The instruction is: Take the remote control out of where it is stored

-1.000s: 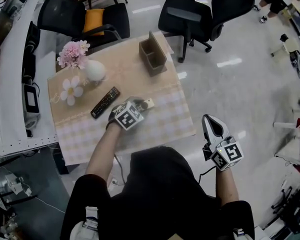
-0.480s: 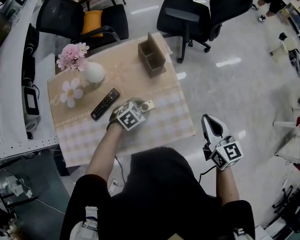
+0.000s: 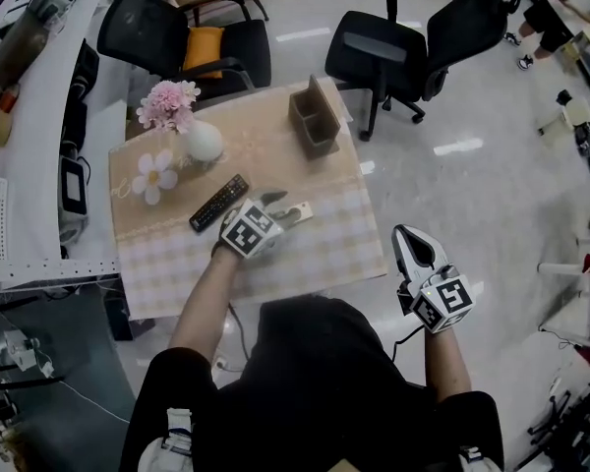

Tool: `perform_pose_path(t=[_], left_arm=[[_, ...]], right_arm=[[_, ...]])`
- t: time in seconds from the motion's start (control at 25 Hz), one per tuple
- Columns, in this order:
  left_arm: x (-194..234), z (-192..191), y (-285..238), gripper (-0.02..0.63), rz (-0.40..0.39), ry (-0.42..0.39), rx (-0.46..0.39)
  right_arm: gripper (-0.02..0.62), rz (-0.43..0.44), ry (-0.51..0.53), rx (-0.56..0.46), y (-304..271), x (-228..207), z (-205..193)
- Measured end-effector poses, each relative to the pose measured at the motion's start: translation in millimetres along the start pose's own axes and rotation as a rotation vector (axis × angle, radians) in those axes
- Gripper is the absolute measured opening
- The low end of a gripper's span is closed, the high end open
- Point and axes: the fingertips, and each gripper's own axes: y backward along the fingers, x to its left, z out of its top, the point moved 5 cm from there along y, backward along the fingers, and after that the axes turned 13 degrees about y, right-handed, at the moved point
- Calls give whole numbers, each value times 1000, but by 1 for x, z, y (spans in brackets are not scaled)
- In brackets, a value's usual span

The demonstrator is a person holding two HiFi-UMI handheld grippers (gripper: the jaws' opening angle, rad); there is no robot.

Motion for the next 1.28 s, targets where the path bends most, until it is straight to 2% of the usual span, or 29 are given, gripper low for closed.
perform_pose_path(t=[0.28,0.56,0.84,1.04,1.16,1.28], left_arm=[[-10,15,43,160,68,37,-145],[-22,11,100,104,198,118,-269],[-20,-10,177,13,319,257,-530],[-16,-26,227,3,378,305,-686],[-15,-38,248,5,383,313,-728],[-11,-54,264,3,385,324,-731]], right_arm=[[5,64,43,-50,-3,8,19],[5,168,83,-76,-14,25,35],[5,236,110,-112,-44,53,54],[5,257,121,-126,-66,77,63],[5,263,127,-126,-76,94,65],[6,270,140,-119,-85,114,66]])
